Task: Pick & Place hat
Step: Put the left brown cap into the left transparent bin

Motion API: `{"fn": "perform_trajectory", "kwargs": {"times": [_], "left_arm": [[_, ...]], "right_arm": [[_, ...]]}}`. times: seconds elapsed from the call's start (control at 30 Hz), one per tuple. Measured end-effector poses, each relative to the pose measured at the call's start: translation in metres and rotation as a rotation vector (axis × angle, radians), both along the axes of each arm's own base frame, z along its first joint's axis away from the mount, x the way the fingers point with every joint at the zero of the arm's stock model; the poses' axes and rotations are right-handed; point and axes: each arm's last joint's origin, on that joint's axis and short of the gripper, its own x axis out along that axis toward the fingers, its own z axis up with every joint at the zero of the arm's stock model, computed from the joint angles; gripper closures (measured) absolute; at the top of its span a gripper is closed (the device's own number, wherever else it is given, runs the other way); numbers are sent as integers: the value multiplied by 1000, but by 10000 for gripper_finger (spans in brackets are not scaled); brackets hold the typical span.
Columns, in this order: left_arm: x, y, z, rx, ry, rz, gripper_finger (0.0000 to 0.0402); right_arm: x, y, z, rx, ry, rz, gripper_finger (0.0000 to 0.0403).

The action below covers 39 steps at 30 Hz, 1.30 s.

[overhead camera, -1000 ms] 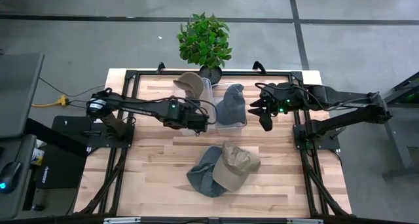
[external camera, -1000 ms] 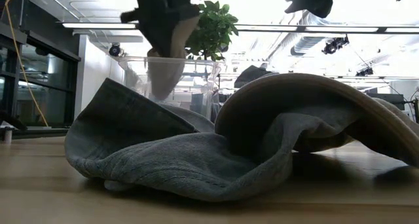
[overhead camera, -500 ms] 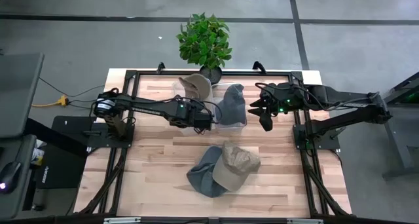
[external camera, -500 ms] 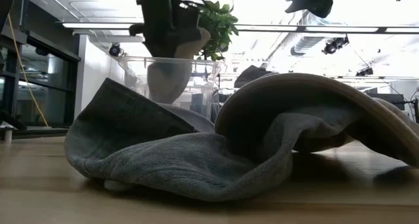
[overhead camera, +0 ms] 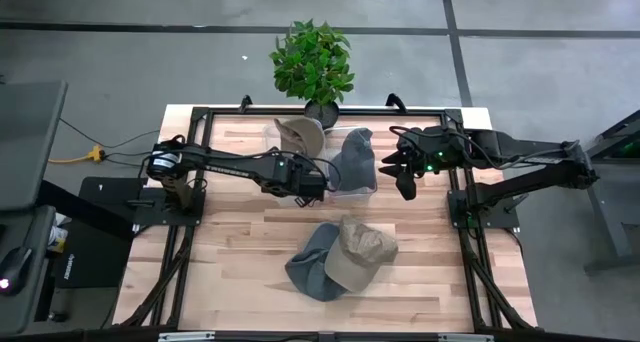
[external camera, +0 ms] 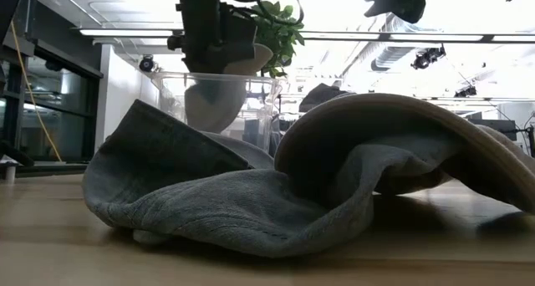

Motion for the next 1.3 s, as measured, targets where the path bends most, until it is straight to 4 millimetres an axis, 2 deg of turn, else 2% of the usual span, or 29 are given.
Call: {"fn": "perform_trajectory", "kwargs": {"times": [0.3,0.67,1.0,1.1,1.3], "left_arm": [[-1,3,-1,-53,31,-19,370],[-3,3,-1,-53,71,-59,367],[-2,2,-2,-135,98,-113,364],[-2,3,-2,-138,102,-119,343],[-2,9,-2,-135,100,-99,262]], "right_arm": [[0,0,0,-6,3,4,272],[0,0,0,-8,4,7,272],[0,0,0,-7,3,9,272],[0,0,0,-7,3,9,272],[0,0,0,-7,3,10,272]]}}
